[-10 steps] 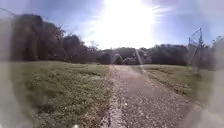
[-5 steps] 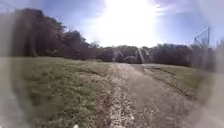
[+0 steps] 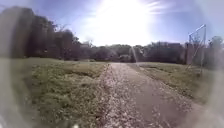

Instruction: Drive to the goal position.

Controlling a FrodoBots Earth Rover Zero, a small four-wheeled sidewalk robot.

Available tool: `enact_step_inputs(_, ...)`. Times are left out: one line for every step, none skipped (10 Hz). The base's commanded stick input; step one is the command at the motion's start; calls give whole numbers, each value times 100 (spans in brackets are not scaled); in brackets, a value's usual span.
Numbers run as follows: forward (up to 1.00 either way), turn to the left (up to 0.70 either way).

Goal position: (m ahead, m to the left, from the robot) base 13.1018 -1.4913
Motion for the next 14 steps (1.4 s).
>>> enact_step_inputs(70,0)
enact_step_inputs(70,0)
enact_step_inputs(70,0)
enact_step_inputs(70,0)
enact_step_inputs(70,0)
enact_step_inputs(70,0)
enact_step_inputs(70,0)
enact_step_inputs(70,0)
enact_step_inputs(70,0)
enact_step_inputs(70,0)
enact_step_inputs(70,0)
enact_step_inputs(70,-16)
enact_step_inputs(70,-26)
enact_step_inputs(70,-13)
